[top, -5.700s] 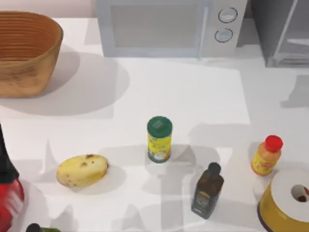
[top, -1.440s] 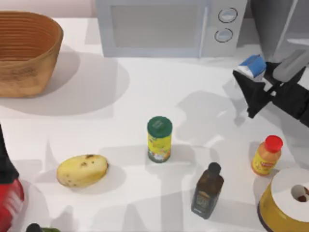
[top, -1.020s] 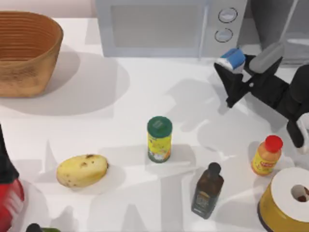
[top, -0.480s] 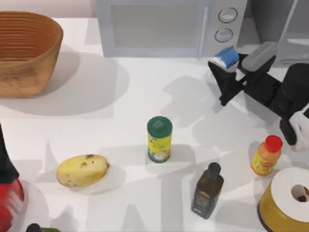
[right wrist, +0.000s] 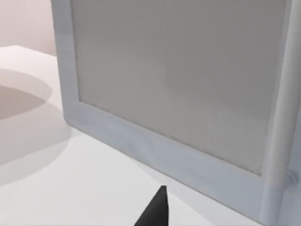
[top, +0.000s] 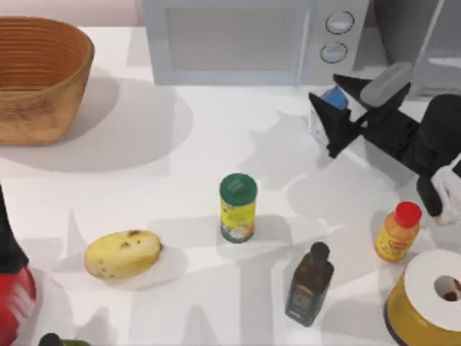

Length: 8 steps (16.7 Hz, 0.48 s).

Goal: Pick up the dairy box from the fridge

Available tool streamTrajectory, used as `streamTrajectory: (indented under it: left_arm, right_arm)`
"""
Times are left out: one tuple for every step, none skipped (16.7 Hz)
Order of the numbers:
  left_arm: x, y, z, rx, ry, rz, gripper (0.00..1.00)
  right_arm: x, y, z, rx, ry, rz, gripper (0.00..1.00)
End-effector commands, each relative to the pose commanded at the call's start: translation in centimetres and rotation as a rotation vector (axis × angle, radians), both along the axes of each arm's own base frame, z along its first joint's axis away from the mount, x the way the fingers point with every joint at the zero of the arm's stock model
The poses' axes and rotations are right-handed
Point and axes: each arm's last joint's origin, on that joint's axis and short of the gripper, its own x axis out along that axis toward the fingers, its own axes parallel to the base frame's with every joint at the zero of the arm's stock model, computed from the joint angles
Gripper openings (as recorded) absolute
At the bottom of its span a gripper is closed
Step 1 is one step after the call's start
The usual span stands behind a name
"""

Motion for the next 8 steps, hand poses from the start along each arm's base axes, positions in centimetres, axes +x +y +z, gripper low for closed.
streamTrajectory:
  left_arm:
    - [0.00, 0.00, 0.00, 0.000, 0.000, 0.000, 1.00]
    - [0.00, 0.00, 0.00, 0.000, 0.000, 0.000, 1.00]
    - [0.00, 0.00, 0.00, 0.000, 0.000, 0.000, 1.00]
    - [0.00, 0.00, 0.00, 0.000, 0.000, 0.000, 1.00]
    - [0.00, 0.00, 0.00, 0.000, 0.000, 0.000, 1.00]
    - [0.00, 0.00, 0.00, 0.000, 0.000, 0.000, 1.00]
    - [0.00, 0.00, 0.00, 0.000, 0.000, 0.000, 1.00]
    - [0.00, 0.00, 0.00, 0.000, 0.000, 0.000, 1.00]
  right_arm:
    - [0.00, 0.00, 0.00, 0.000, 0.000, 0.000, 0.90]
    - [0.00, 0.00, 0.00, 0.000, 0.000, 0.000, 0.98]
    - [0.00, 0.00, 0.00, 0.000, 0.000, 0.000, 1.00]
    - [0.00, 0.00, 0.00, 0.000, 0.000, 0.000, 1.00]
    - [0.00, 0.00, 0.00, 0.000, 0.000, 0.000, 1.00]
    - [0.00, 0.00, 0.00, 0.000, 0.000, 0.000, 1.00]
    - [0.00, 0.00, 0.00, 0.000, 0.000, 0.000, 1.00]
    - [0.00, 0.00, 0.00, 0.000, 0.000, 0.000, 1.00]
